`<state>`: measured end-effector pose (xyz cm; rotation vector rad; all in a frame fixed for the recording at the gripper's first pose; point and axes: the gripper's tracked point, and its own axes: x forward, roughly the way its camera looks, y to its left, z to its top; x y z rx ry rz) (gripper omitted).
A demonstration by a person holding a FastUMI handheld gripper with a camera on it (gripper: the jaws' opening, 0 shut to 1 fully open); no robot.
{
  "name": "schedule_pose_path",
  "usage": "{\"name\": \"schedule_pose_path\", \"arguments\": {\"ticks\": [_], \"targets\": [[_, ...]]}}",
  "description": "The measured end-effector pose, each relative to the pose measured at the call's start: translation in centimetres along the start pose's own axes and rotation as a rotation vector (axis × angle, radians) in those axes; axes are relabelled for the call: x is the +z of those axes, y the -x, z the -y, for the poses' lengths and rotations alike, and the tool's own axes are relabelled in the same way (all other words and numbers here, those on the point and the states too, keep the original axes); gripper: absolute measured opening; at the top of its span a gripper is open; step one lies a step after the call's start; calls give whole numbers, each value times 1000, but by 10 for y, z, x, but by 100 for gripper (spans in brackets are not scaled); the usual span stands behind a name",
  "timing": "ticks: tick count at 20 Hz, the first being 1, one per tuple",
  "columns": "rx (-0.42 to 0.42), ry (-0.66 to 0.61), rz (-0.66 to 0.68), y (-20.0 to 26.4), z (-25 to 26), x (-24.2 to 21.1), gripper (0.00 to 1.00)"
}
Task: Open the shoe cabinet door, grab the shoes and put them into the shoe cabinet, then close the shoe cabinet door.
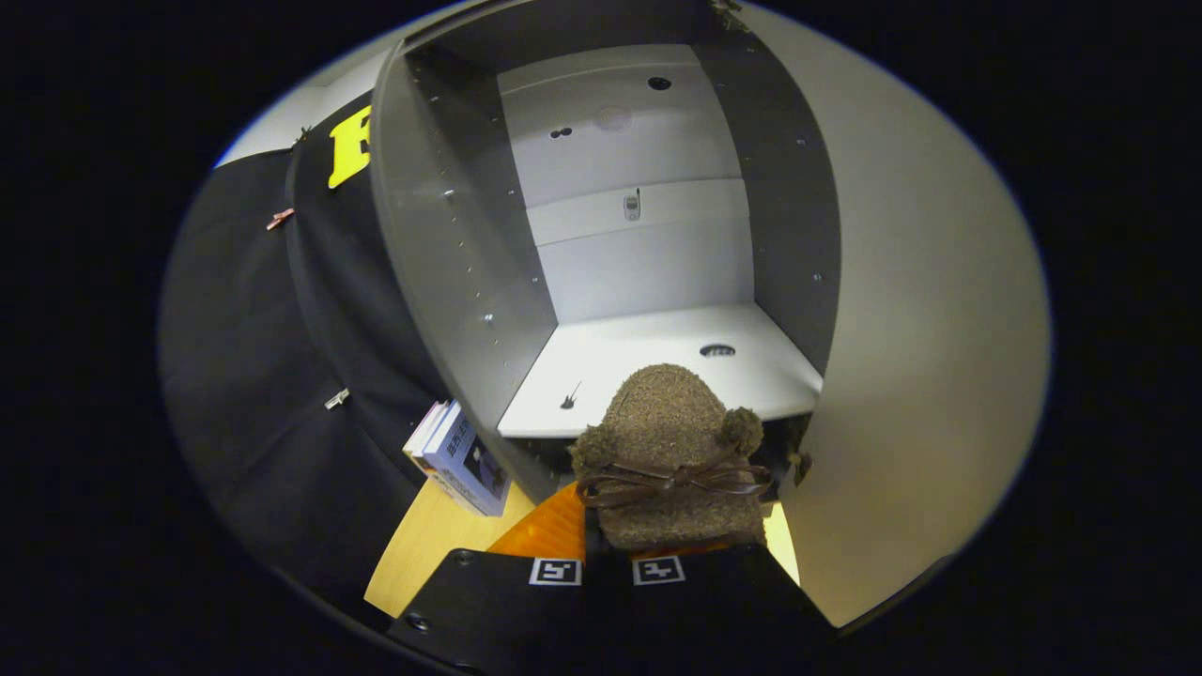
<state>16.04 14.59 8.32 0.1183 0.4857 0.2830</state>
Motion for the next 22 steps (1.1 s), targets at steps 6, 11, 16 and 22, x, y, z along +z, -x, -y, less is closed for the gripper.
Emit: {"name": "schedule_pose_path", "arguments": {"ticks": [6,11,16,22], "targets": [[-28,21,22,-80,4,71,5],[-58,76,58,-141,3,100,5],[-93,99,-8,-199,8,100,5],[-133,116,-110,-234,20,70,5]]}}
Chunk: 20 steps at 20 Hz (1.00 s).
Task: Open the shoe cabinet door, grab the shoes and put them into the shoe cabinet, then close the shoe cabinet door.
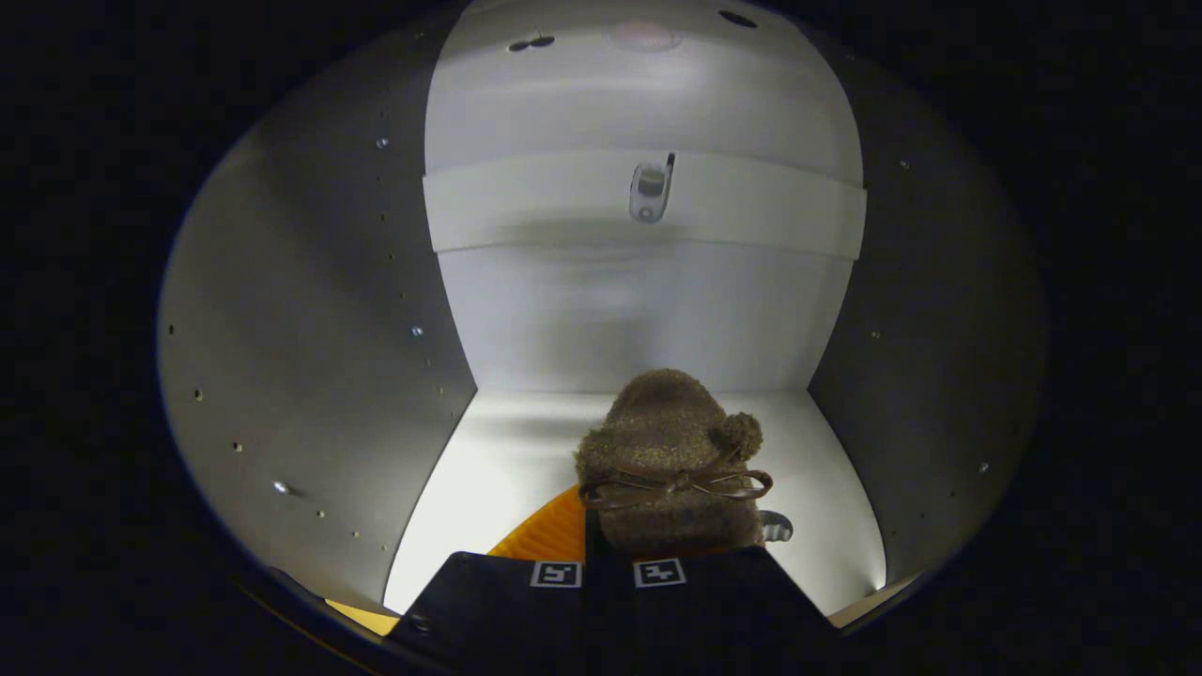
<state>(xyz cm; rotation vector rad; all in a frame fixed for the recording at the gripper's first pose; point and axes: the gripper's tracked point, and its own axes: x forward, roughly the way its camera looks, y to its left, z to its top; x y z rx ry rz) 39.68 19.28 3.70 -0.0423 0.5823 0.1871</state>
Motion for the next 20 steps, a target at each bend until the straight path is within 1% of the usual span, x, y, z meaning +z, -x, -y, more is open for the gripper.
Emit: {"name": "schedule_pose_path", "arguments": {"ticks": [2,3,6,7,8,11,12,13,14,15,18,20], "targets": [[10,-13,-32,-4,-3,-7,5],[14,-19,-45,-2,-5,-9,8],[13,-47,-71,1,-5,-11,18],[14,-67,-84,4,-5,-12,24],[24,-87,-95,8,-7,-12,31],[49,-107,-104,23,-12,-10,69],[51,-105,-98,29,-12,-8,75],[53,-100,-92,35,-12,-7,86],[52,-92,-86,42,-11,-6,90],[45,-83,-77,47,-9,-4,97],[29,-68,-29,70,-2,2,97],[17,-52,40,92,3,11,97]]}}
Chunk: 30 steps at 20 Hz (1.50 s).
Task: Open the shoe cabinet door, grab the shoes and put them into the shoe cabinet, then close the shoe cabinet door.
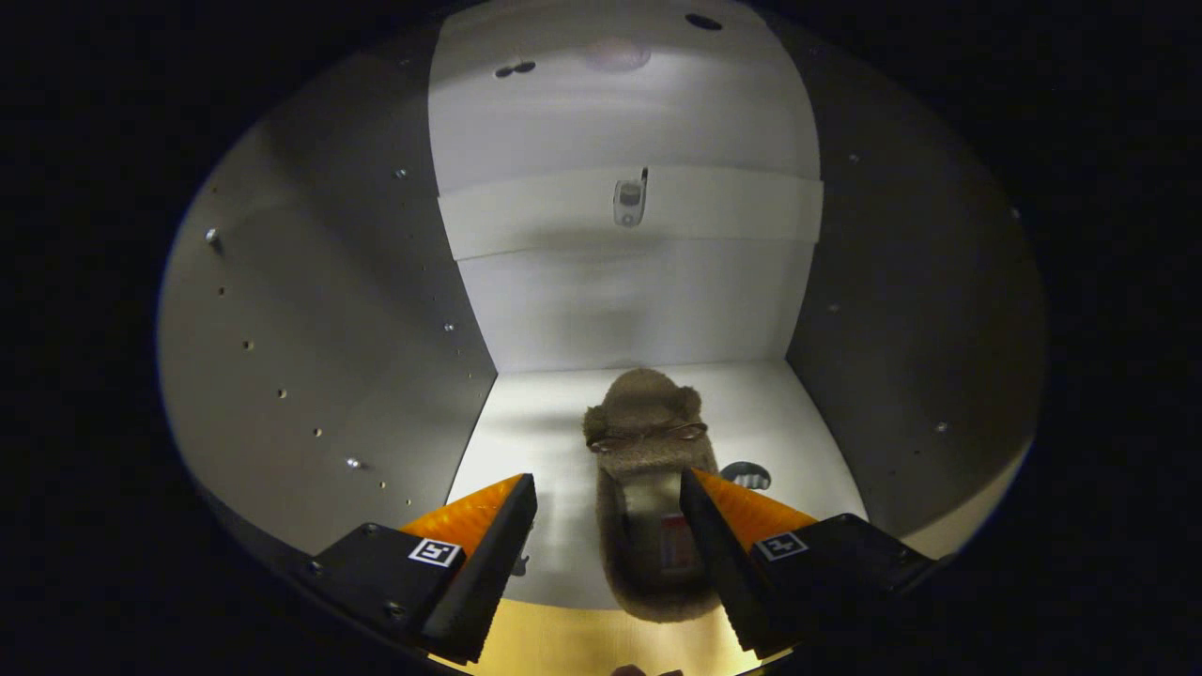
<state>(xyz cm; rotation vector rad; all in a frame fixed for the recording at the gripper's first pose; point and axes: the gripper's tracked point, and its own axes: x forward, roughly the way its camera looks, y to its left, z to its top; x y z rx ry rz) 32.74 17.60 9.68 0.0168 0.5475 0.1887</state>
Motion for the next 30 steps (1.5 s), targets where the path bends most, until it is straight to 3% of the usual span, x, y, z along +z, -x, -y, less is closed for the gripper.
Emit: {"name": "schedule_pose_path", "arguments": {"ticks": [11,16,21,29,30], "targets": [[-4,23,456,203,-4,31,98],[37,-20,523,298,-2,17,98],[18,-30,595,377,23,4,97],[-216,-40,757,487,132,4,98],[-200,-63,778,497,136,9,98]]}}
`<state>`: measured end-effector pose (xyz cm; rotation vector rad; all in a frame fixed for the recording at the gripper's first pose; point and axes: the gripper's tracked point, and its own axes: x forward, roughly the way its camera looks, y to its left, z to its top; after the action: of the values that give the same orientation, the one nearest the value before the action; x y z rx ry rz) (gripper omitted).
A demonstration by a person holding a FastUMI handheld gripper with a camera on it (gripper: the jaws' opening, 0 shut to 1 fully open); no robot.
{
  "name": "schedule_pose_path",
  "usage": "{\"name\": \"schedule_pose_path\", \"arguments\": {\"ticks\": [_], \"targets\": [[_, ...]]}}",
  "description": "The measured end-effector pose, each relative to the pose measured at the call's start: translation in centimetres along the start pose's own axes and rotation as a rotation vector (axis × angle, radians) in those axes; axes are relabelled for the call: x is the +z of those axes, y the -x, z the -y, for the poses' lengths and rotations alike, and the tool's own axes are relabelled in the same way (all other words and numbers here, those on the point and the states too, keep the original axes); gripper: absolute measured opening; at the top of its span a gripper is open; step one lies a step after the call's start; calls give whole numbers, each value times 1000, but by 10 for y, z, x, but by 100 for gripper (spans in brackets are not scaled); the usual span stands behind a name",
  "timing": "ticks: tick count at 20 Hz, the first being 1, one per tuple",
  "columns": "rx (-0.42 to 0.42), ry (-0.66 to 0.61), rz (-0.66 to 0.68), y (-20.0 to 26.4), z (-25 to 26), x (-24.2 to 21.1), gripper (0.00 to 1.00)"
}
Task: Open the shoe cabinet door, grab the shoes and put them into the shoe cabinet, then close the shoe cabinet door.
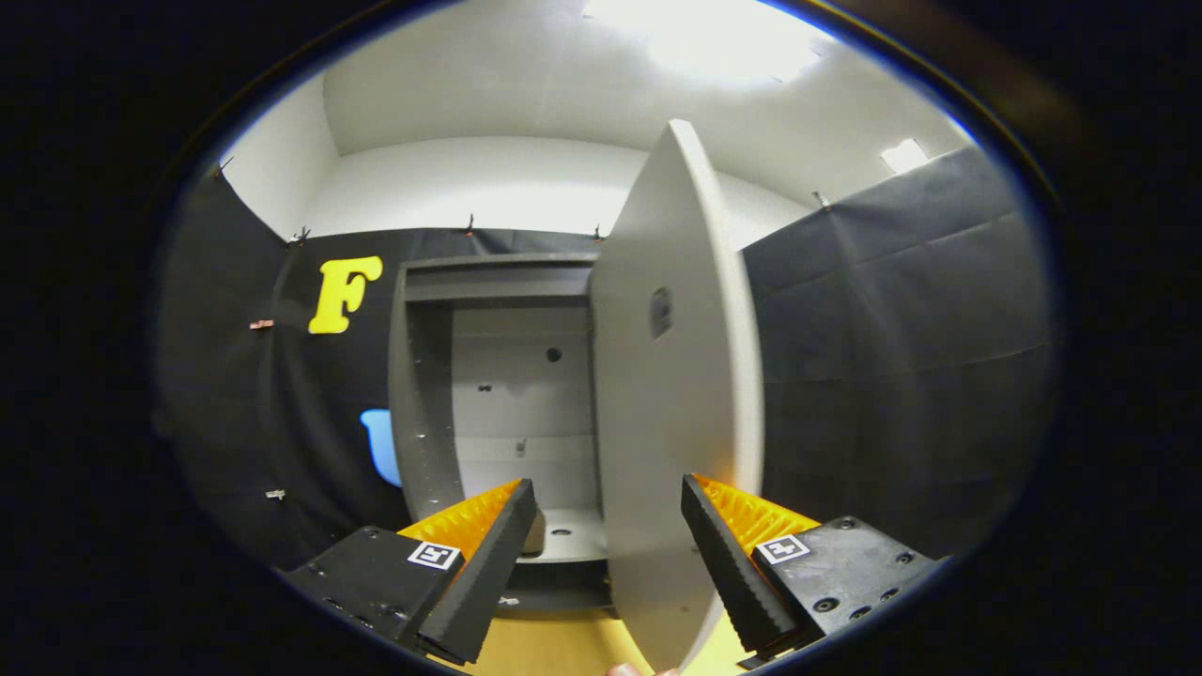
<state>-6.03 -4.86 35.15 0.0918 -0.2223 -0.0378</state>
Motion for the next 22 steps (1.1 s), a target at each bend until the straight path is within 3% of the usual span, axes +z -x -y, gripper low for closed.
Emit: {"name": "schedule_pose_path", "arguments": {"ticks": [3,10,18,22], "targets": [[-70,-12,37,18,31,12,98],[-255,77,-12,12,108,-2,97],[-265,65,-57,0,112,-13,97],[-214,100,-69,8,89,-8,97]]}}
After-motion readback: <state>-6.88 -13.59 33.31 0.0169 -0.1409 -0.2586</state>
